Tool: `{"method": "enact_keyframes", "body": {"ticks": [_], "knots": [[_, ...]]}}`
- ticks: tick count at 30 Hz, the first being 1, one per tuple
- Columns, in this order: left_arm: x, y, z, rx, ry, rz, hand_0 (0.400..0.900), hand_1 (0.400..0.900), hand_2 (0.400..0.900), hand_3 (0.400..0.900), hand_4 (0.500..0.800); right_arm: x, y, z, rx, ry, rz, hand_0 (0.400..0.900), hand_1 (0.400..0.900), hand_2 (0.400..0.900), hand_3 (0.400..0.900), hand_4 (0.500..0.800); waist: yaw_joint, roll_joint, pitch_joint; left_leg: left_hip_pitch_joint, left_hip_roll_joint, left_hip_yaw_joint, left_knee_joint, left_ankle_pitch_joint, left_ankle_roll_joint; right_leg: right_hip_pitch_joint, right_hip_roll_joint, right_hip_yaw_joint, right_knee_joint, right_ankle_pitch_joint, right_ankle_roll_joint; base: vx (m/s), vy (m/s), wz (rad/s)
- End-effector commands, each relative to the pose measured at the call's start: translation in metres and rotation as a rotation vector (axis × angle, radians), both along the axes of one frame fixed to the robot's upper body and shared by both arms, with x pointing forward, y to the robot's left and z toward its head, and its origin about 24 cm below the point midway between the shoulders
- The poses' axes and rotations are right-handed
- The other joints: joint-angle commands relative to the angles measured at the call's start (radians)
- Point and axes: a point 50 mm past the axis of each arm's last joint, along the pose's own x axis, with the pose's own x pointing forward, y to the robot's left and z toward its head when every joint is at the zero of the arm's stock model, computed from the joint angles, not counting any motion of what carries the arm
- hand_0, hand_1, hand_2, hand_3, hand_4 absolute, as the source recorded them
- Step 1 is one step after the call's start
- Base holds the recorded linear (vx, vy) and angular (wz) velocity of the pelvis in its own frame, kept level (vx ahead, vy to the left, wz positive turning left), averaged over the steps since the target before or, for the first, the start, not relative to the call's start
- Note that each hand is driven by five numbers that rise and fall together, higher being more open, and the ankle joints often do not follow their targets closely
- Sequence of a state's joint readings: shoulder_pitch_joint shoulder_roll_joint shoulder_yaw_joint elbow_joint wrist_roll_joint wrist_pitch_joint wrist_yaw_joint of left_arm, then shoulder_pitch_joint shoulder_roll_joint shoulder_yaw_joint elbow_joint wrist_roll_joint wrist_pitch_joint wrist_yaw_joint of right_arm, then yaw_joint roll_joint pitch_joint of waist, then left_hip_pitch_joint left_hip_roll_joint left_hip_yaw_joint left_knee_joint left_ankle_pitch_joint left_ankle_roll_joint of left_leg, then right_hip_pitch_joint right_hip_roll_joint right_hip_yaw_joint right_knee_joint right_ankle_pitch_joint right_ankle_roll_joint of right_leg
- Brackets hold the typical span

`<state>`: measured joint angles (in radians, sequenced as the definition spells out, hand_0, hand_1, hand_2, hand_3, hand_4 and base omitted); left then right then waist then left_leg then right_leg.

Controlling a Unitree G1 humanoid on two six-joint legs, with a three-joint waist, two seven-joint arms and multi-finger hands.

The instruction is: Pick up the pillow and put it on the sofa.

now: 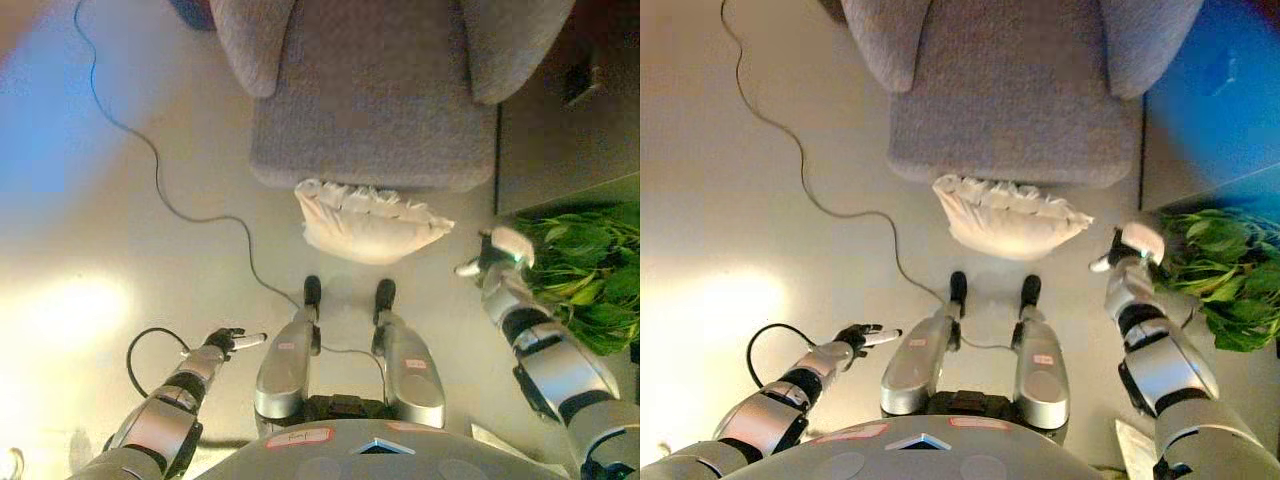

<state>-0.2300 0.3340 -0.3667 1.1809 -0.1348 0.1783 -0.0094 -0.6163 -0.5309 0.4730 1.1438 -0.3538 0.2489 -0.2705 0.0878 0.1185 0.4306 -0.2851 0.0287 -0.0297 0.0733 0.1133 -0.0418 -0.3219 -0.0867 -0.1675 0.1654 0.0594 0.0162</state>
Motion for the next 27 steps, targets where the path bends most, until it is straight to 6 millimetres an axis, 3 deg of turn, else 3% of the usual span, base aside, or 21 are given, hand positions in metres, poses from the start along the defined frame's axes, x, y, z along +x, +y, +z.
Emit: {"method": "enact_keyframes", "body": {"ticks": [1, 13, 27], "knots": [[-0.016, 0.027, 0.001, 0.042, 0.027, 0.068, 0.900, 0.900, 0.900, 0.900, 0.800, 0.012, -0.032, 0.041, -0.103, -0.080, -0.059, 0.900, 0.900, 0.900, 0.900, 0.800, 0.022, -0.001, 0.018, -0.083, -0.071, -0.062, 0.073, -0.078, 0.031, -0.030, -0.039, 0.006, 0.157, -0.164, 0.025, -0.09, -0.018, 0.22], [-0.016, 0.014, -0.001, -0.066, -0.022, 0.066, 0.900, 0.900, 0.900, 0.900, 0.800, 0.042, -0.058, 0.139, -0.177, -0.265, -0.137, 0.900, 0.900, 0.900, 0.900, 0.800, 0.066, 0.100, 0.081, -0.223, -0.108, -0.061, 0.148, -0.056, 0.024, -0.192, -0.074, -0.015, 0.318, -0.227, 0.008, -0.05, 0.031, 0.07], [-0.019, 0.003, -0.001, -0.191, -0.087, 0.120, 0.900, 0.900, 0.900, 0.900, 0.800, 0.060, -0.049, 0.190, -0.147, -0.359, -0.100, 0.900, 0.900, 0.900, 0.900, 0.800, 0.092, 0.167, 0.089, -0.371, -0.108, -0.040, 0.200, -0.041, 0.029, -0.356, -0.067, 0.022, 0.398, -0.247, 0.002, -0.01, 0.041, -0.01]]}}
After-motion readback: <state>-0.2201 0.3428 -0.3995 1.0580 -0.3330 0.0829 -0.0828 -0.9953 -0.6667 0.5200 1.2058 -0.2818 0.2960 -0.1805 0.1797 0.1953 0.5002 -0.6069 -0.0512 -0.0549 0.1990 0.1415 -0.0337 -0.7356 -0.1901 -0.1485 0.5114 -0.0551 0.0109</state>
